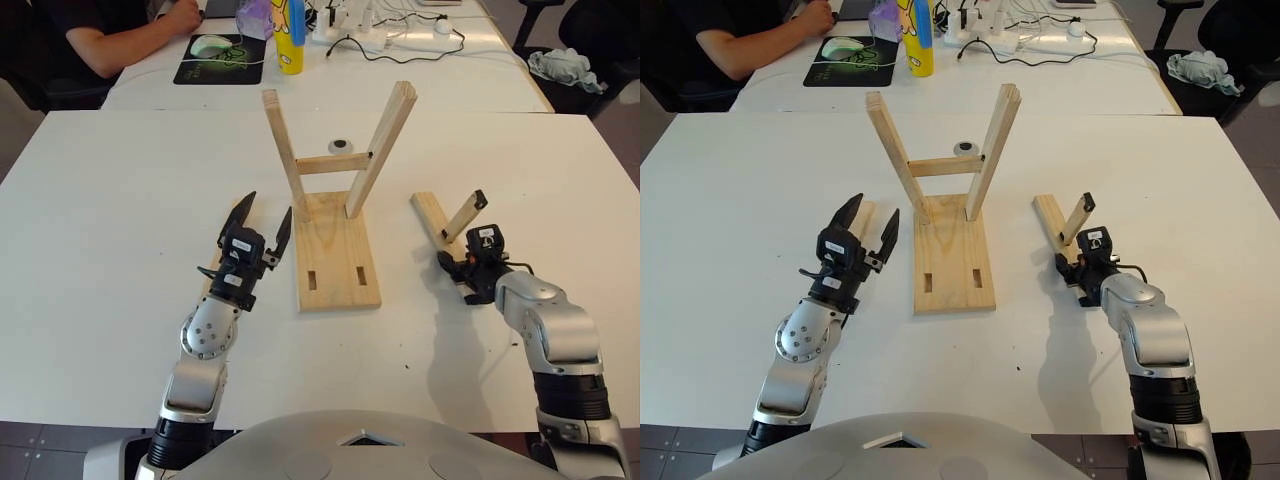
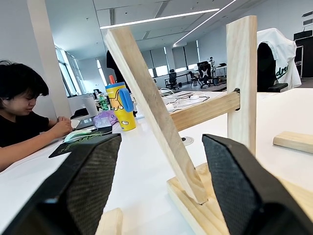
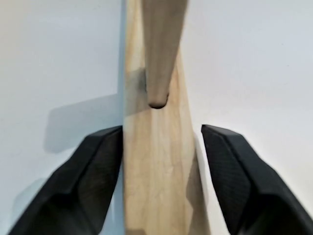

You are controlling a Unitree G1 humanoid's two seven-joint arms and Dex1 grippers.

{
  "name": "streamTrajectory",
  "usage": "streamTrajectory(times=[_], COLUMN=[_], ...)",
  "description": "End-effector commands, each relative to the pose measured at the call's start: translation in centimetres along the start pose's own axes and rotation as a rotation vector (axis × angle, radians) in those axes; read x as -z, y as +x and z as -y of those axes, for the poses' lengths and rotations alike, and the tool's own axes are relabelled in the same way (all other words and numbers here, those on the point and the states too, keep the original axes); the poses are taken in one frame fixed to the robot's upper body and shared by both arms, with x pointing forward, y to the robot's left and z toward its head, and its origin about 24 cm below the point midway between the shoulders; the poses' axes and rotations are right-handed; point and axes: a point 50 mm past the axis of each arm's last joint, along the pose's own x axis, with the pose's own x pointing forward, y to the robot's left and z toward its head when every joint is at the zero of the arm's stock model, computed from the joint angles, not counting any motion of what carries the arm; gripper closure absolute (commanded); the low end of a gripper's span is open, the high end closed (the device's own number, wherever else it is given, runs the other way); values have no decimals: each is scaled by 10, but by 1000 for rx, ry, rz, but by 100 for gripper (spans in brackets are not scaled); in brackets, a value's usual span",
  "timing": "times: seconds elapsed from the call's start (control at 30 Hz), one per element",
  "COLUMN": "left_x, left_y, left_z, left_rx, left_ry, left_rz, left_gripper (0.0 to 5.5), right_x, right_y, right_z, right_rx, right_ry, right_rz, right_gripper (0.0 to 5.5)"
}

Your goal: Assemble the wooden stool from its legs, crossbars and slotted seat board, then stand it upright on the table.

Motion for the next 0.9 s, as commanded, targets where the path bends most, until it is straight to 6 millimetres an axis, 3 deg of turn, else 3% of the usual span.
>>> streamTrajectory(times=[0.03,0.17,0.33,0.5,0.63,0.73,0.8,0.9], left_x=[10,12,13,3,-8,-13,-16,-21], left_y=[0,2,3,6,14,16,17,18], left_z=[-9,-19,-18,-9,-6,-3,-2,-2], left_rx=[-49,-84,-20,115,206,264,291,348], left_ry=[-63,-140,-261,-458,-566,-653,-695,-779], left_rz=[-56,-60,-66,-43,-26,-25,-28,-29], left_gripper=[242,242,176,112,54,13,10,10], right_x=[32,32,13,-50,-94,-111,-115,-126], right_y=[1,4,6,2,-24,-47,-60,-87], right_z=[4,8,28,61,91,108,114,106], right_rx=[17,14,4,-155,-321,-462,-549,-791], right_ry=[46,77,177,209,229,271,276,272], right_rz=[-122,-88,37,271,426,452,441,444], right_gripper=[327,343,343,343,343,343,343,343])
